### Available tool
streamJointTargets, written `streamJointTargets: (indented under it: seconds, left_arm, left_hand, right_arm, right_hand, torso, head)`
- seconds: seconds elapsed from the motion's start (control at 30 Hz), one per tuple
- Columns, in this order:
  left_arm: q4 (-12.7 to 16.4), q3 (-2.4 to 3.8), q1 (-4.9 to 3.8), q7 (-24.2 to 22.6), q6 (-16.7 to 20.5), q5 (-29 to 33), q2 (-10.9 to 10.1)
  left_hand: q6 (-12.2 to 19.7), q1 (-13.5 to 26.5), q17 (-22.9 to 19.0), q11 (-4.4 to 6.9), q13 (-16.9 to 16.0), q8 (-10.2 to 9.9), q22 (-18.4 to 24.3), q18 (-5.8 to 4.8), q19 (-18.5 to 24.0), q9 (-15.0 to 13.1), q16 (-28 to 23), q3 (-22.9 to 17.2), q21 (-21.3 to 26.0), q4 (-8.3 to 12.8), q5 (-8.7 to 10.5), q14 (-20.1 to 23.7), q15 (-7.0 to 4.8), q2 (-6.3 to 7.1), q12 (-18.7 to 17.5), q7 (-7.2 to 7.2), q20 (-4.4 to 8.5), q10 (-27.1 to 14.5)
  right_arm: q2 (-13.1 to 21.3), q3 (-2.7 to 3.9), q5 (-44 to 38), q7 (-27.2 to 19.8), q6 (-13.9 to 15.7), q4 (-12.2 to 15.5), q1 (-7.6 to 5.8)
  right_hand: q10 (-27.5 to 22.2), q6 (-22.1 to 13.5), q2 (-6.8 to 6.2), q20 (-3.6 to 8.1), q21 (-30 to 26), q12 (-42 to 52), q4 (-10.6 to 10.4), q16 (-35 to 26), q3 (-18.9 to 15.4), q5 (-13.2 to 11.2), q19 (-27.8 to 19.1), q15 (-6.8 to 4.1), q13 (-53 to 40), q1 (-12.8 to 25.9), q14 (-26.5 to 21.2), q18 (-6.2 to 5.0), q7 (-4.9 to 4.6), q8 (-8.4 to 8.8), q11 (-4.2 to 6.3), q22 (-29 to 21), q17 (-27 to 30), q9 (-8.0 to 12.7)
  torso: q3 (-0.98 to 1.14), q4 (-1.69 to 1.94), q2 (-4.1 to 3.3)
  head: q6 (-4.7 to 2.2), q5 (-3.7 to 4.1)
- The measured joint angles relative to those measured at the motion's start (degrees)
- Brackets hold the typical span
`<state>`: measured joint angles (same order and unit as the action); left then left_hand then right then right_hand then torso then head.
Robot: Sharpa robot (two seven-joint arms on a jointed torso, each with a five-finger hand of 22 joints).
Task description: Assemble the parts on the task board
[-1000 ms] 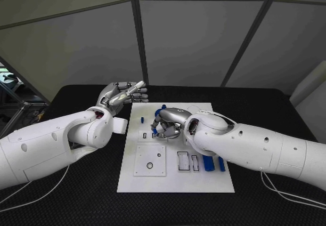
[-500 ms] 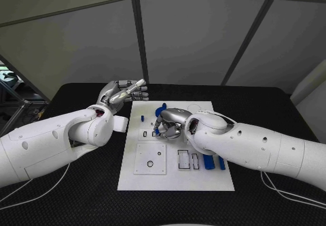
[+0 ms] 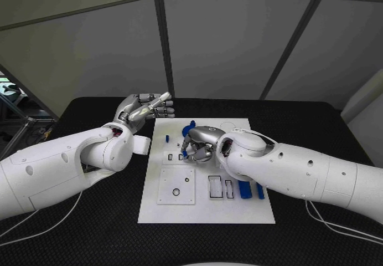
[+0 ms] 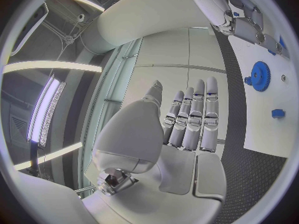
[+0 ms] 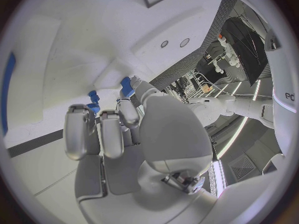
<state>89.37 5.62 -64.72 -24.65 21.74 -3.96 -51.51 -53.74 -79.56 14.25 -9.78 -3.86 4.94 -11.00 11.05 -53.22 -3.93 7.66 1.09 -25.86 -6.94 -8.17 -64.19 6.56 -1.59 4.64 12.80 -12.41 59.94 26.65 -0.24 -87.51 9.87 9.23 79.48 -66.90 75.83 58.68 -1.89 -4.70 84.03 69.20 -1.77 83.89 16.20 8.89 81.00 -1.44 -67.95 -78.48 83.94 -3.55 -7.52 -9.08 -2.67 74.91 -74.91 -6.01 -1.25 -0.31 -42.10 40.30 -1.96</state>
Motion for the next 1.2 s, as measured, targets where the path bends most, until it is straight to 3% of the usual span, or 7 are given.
streamJointTargets:
  seconds: [0.53,1.1,1.2]
  left_arm:
    - [0.06,0.00,0.00,0.04,-0.01,0.00,-0.02]
    - [0.05,0.00,0.00,0.06,-0.02,0.00,-0.01]
    - [0.04,0.00,0.00,0.07,-0.02,0.00,0.00]
  left_hand:
    - [0.00,0.00,0.08,0.00,0.00,0.00,0.05,0.00,0.00,-0.06,0.00,0.00,0.00,0.00,0.00,0.19,0.20,0.00,0.00,0.00,0.00,0.00]
    - [0.00,0.00,0.08,0.00,0.00,0.00,0.04,0.00,0.00,-0.05,0.00,0.00,0.00,0.00,0.00,0.19,0.20,0.00,0.00,0.00,0.00,0.00]
    - [0.00,0.00,0.07,0.00,0.00,0.00,0.04,0.00,0.00,-0.05,0.00,0.00,0.00,0.00,0.00,0.19,0.20,0.00,0.00,0.00,0.00,0.00]
  right_arm:
    - [-0.02,0.09,-0.47,0.68,-1.07,0.00,-0.08]
    - [-0.10,0.06,-0.77,0.98,-1.55,-0.31,-0.04]
    - [-0.13,0.06,-0.82,0.98,-1.55,-0.33,-0.04]
  right_hand:
    - [-0.62,-0.36,-0.34,-0.22,0.00,-0.68,-0.01,0.00,-0.01,0.09,-0.22,0.00,0.83,0.86,0.00,0.00,-0.13,0.22,-0.19,0.00,0.00,0.09]
    - [-2.83,-3.06,-1.40,-0.63,-0.26,-3.32,-0.05,-0.56,-0.04,0.27,-0.63,0.43,3.08,1.91,0.00,0.00,-1.49,1.85,-0.98,-0.01,0.01,0.42]
    - [-2.88,-3.36,-1.64,-0.82,-0.26,-3.33,-0.05,-0.56,-0.04,0.27,-0.82,0.43,3.27,2.14,0.00,0.00,-1.38,1.98,-1.02,-0.01,0.01,0.45]
  torso:
    - [0.00,0.00,0.00]
    - [0.00,0.01,0.00]
    - [0.00,0.01,0.00]
  head:
    - [0.25,-0.07]
    - [0.38,-0.05]
    - [0.38,-0.05]
